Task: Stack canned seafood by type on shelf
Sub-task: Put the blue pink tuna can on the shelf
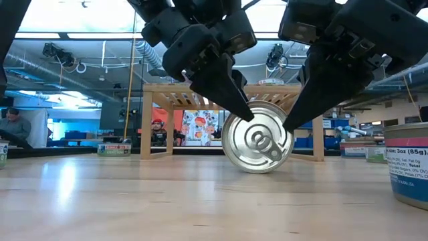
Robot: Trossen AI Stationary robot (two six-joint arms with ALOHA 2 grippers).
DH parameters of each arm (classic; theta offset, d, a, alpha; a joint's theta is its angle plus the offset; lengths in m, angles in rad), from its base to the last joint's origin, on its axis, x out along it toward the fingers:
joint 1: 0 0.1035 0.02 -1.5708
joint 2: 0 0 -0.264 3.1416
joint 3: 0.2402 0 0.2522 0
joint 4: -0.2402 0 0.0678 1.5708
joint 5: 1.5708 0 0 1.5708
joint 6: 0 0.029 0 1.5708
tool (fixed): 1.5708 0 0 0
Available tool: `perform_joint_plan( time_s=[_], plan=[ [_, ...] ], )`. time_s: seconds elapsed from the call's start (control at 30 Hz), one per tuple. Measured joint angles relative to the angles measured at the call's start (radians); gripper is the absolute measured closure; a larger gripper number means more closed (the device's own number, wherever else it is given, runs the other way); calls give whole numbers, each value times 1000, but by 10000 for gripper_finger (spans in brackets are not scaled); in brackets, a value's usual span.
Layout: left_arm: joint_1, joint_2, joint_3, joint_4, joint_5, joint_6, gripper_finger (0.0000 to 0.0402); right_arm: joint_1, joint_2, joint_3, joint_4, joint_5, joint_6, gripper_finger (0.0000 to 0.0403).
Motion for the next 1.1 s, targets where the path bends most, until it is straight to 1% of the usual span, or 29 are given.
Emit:
perform_joint_plan(
  time_s=[0.17,0.33,0.4,0.53,0.63,0.77,0.8,0.97,1.1],
  plan=[
    [-1,-3,0,-8,-17,1,201,0,0,0,-3,-5,-8,393],
    [-2,-42,-1,-82,-74,2,201,16,-21,0,-48,-21,3,392],
    [-1,-70,-1,-99,-94,-2,201,31,-41,0,-81,-15,32,392],
    [0,-150,-1,-133,-100,-34,201,62,-81,0,-142,23,68,392],
    [1,-225,-1,-167,-153,-64,201,82,-109,0,-161,60,87,393],
    [18,-335,-1,-197,-325,-176,201,97,-117,0,-158,73,90,393],
    [27,-361,-1,-210,-351,-209,201,99,-117,0,-160,73,90,393],
    [99,-492,-1,-239,-392,-366,201,99,-116,0,-159,74,98,393],
    [187,-557,-3,-286,-429,-405,201,98,-115,0,-161,74,98,393]
  ],
)
